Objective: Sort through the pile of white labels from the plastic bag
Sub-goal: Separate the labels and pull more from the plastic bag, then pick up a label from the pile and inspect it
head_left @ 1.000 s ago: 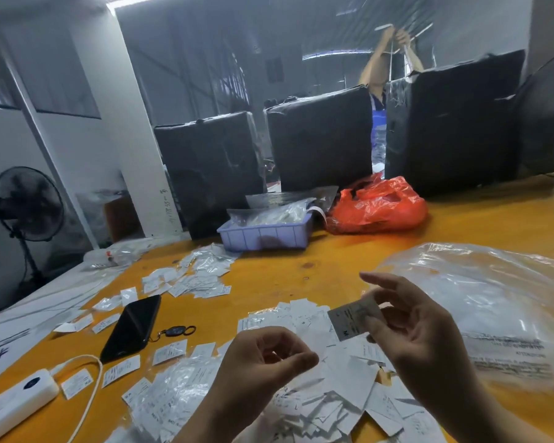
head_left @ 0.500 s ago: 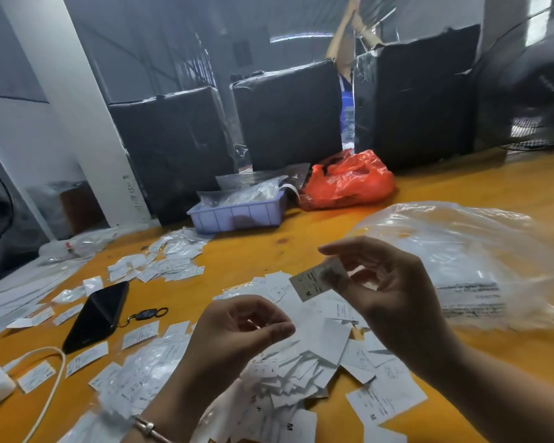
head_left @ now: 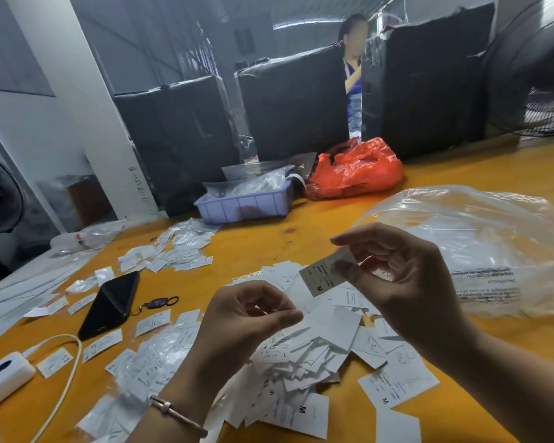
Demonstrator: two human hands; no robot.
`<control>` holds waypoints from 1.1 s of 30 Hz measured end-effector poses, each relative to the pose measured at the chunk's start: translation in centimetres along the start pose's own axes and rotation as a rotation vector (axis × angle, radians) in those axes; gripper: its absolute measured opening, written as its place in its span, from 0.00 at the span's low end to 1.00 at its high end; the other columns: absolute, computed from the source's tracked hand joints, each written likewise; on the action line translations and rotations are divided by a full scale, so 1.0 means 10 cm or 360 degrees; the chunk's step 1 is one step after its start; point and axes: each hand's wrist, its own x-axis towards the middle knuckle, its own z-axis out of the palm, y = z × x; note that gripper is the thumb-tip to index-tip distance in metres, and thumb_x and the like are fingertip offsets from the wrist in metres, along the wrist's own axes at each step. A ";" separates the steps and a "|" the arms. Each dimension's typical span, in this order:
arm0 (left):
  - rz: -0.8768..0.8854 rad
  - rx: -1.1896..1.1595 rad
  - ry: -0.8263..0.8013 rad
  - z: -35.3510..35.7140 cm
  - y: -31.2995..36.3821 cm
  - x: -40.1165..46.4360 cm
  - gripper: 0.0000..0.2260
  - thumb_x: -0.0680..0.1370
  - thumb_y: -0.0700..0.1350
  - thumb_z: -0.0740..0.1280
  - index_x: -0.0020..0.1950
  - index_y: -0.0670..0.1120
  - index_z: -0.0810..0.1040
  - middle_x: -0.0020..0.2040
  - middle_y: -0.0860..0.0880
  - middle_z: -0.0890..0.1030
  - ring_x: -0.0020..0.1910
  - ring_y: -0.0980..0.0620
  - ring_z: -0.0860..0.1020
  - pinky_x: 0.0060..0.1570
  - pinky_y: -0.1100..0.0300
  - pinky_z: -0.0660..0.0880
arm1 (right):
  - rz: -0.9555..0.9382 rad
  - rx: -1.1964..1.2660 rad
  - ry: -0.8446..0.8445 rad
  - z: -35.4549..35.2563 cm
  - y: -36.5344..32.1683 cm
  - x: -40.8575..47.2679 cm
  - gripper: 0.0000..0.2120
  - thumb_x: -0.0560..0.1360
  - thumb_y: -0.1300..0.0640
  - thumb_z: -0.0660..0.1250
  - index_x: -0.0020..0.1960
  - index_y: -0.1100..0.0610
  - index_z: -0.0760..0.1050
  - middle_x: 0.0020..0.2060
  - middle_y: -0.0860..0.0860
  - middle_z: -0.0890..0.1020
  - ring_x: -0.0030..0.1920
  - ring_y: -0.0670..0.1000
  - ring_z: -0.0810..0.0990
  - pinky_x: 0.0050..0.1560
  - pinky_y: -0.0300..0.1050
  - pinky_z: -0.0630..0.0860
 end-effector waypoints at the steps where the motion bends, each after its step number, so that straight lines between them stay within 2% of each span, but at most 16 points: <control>1: -0.0001 -0.0004 0.0000 0.00 0.00 0.00 0.09 0.62 0.48 0.79 0.37 0.45 0.84 0.36 0.44 0.83 0.36 0.46 0.80 0.40 0.54 0.79 | -0.0014 -0.0027 -0.0006 0.01 0.00 0.00 0.14 0.69 0.69 0.73 0.48 0.53 0.81 0.39 0.46 0.84 0.42 0.46 0.83 0.40 0.48 0.80; 4: 0.0005 -0.0028 -0.0007 0.00 0.02 0.01 0.10 0.62 0.48 0.79 0.38 0.45 0.85 0.37 0.43 0.84 0.38 0.40 0.81 0.41 0.52 0.80 | -0.0065 -0.0107 -0.0006 0.01 0.00 0.00 0.13 0.70 0.67 0.73 0.49 0.52 0.82 0.39 0.44 0.84 0.42 0.45 0.82 0.38 0.43 0.80; 8: 0.0013 -0.0033 -0.0021 -0.01 0.04 0.00 0.10 0.63 0.49 0.79 0.39 0.46 0.85 0.38 0.43 0.84 0.40 0.40 0.81 0.41 0.54 0.80 | -0.0160 -0.0209 -0.0024 0.02 0.01 -0.02 0.13 0.70 0.66 0.73 0.48 0.51 0.81 0.39 0.44 0.84 0.42 0.43 0.82 0.37 0.39 0.78; 12: 0.0015 -0.0051 -0.0053 0.00 0.05 -0.01 0.08 0.64 0.50 0.78 0.38 0.47 0.86 0.38 0.44 0.85 0.42 0.40 0.82 0.40 0.57 0.79 | -0.0217 -0.0296 -0.0088 0.03 0.02 -0.02 0.14 0.70 0.68 0.73 0.48 0.51 0.82 0.39 0.42 0.84 0.41 0.41 0.81 0.37 0.34 0.76; 16: 0.0006 -0.0038 -0.0080 0.02 0.05 0.00 0.05 0.65 0.50 0.77 0.37 0.50 0.86 0.38 0.47 0.85 0.39 0.45 0.82 0.37 0.58 0.77 | -0.0234 -0.0422 -0.0209 0.04 0.05 -0.04 0.13 0.73 0.69 0.70 0.51 0.53 0.82 0.43 0.43 0.84 0.45 0.41 0.81 0.41 0.31 0.76; 19: 0.0005 -0.0034 -0.0093 0.03 0.06 0.00 0.04 0.65 0.51 0.76 0.36 0.52 0.85 0.38 0.47 0.85 0.41 0.41 0.82 0.38 0.57 0.77 | -0.0236 -0.0563 -0.0267 0.06 0.06 -0.06 0.13 0.75 0.67 0.68 0.54 0.52 0.82 0.46 0.45 0.84 0.46 0.44 0.81 0.40 0.35 0.78; 22: 0.0032 0.0005 -0.0130 0.04 0.07 -0.01 0.03 0.67 0.50 0.75 0.38 0.53 0.86 0.38 0.48 0.85 0.39 0.47 0.82 0.38 0.60 0.77 | -0.0251 -0.0658 -0.0344 0.07 0.06 -0.07 0.14 0.76 0.64 0.67 0.58 0.51 0.80 0.48 0.47 0.85 0.46 0.47 0.82 0.40 0.43 0.80; 26: -0.0002 -0.0011 -0.0119 0.06 0.06 -0.01 0.05 0.67 0.50 0.75 0.40 0.49 0.86 0.39 0.47 0.85 0.42 0.43 0.83 0.45 0.46 0.80 | -0.0220 -0.0671 -0.0489 0.10 0.08 -0.10 0.18 0.79 0.61 0.63 0.67 0.49 0.74 0.54 0.47 0.83 0.53 0.47 0.81 0.48 0.47 0.80; 28: -0.0005 -0.0009 -0.0124 0.07 0.05 -0.01 0.05 0.67 0.50 0.75 0.40 0.50 0.85 0.39 0.47 0.85 0.41 0.44 0.84 0.45 0.44 0.80 | -0.0135 -0.0617 -0.0577 0.12 0.10 -0.11 0.21 0.80 0.61 0.61 0.69 0.45 0.70 0.58 0.44 0.80 0.58 0.42 0.78 0.54 0.42 0.78; 31: 0.0002 -0.0019 -0.0105 0.07 0.04 -0.02 0.08 0.67 0.51 0.75 0.40 0.47 0.85 0.39 0.46 0.85 0.42 0.42 0.83 0.45 0.46 0.80 | 0.0020 -0.0463 -0.0719 0.13 0.12 -0.11 0.25 0.80 0.63 0.60 0.71 0.39 0.66 0.62 0.37 0.75 0.62 0.31 0.71 0.59 0.28 0.69; 33: 0.0000 -0.0040 -0.0081 0.07 0.03 -0.01 0.09 0.67 0.51 0.75 0.41 0.46 0.85 0.40 0.45 0.85 0.42 0.44 0.83 0.43 0.52 0.80 | 0.0046 -0.0482 -0.0732 0.12 0.13 -0.11 0.26 0.79 0.61 0.62 0.70 0.38 0.65 0.63 0.36 0.74 0.62 0.32 0.71 0.58 0.28 0.69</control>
